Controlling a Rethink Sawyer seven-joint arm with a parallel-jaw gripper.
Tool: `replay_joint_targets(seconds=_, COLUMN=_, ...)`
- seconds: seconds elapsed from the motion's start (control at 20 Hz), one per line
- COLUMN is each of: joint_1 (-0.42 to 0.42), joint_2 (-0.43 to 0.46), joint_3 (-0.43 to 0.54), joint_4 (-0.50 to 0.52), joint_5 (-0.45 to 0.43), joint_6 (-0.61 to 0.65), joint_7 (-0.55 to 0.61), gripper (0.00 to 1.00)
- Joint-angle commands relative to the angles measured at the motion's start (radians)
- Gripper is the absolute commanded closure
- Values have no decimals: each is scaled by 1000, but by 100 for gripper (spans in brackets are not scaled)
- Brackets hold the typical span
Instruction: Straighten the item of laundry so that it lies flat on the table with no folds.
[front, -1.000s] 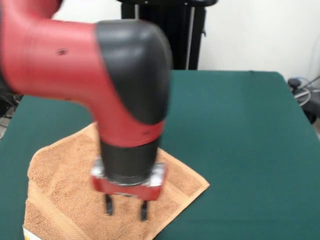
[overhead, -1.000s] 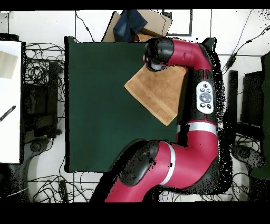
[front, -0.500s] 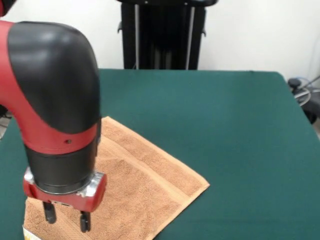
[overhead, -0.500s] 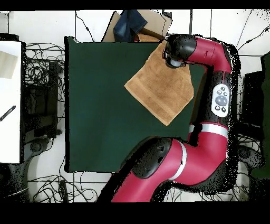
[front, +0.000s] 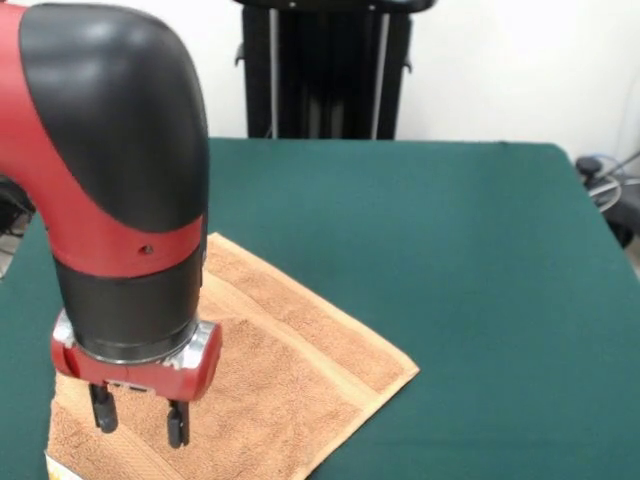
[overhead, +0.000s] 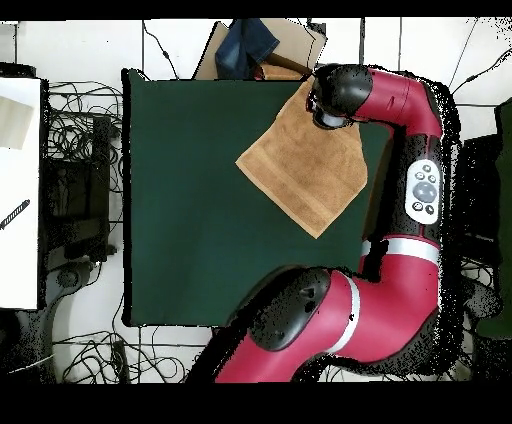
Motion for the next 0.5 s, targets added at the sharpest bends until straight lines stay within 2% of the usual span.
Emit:
replay_joint_targets(seconds=0.05, joint_1=-38, joint_2=-114, joint_3=10, joint_4=383, joint_5=1, joint_6=-214, joint_7=-41, gripper=0)
replay_joint_targets(seconds=0.25, joint_1=-54, joint_2=-122, joint_3=13, joint_4=458, joint_5=-14, joint_6=-306, joint_7=-11, gripper=0)
replay_joint_targets(seconds=0.5, joint_1=-61, joint_2=-102, joint_3=12, joint_4=472, joint_5=-25, joint_6=-349, joint_7=-14, gripper=0)
